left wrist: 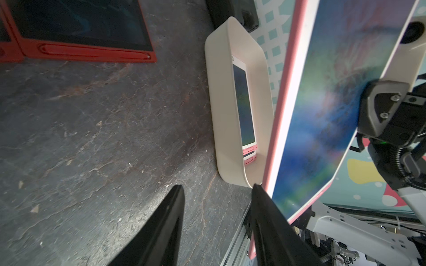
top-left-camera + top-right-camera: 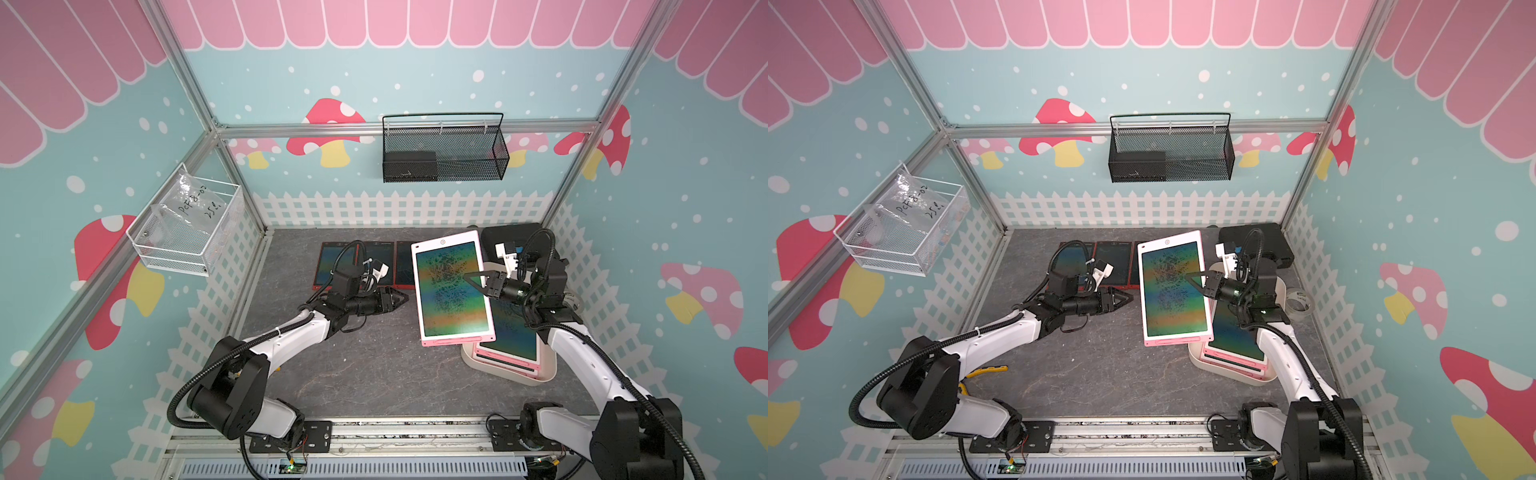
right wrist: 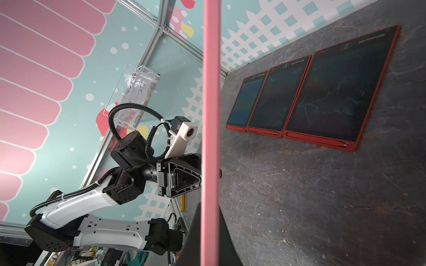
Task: Take out the writing tablet from the storage box
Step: Place the writing tablet at the center of the board.
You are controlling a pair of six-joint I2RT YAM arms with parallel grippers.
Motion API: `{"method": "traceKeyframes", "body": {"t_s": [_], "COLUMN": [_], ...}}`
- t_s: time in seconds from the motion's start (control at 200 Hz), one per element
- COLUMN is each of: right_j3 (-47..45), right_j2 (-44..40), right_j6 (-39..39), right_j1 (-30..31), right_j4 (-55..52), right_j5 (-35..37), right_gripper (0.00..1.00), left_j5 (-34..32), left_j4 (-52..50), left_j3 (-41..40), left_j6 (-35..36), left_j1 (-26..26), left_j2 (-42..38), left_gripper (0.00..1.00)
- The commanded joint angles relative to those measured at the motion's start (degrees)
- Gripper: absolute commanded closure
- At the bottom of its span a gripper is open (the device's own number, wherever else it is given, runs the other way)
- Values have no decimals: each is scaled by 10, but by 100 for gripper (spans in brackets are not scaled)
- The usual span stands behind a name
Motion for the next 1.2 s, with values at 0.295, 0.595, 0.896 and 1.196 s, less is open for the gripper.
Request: {"method": "traceKeyframes", "body": {"t_s": [0.295, 0.595, 0.896, 1.196], "right_j3": [-22, -34, -49, -48], "right_j2": [66, 82, 126, 161], "right_j6": [65, 106, 155, 171], "right_j1": [53, 59, 62, 62], "right_j4": [138, 205, 277, 301], "right_j5": [5, -12, -22, -21], "right_gripper": [100, 100, 100, 93], "left_j5": [56, 81, 127, 152], "left_j4": [135, 204, 309, 305], "left_j3": [-27, -40, -60, -51], "left_j6": [-53, -80, -136, -146], "left_j1": [3, 14, 13, 13], "left_j2": [27, 67, 76, 91], "left_gripper": [50, 50, 57, 87]}}
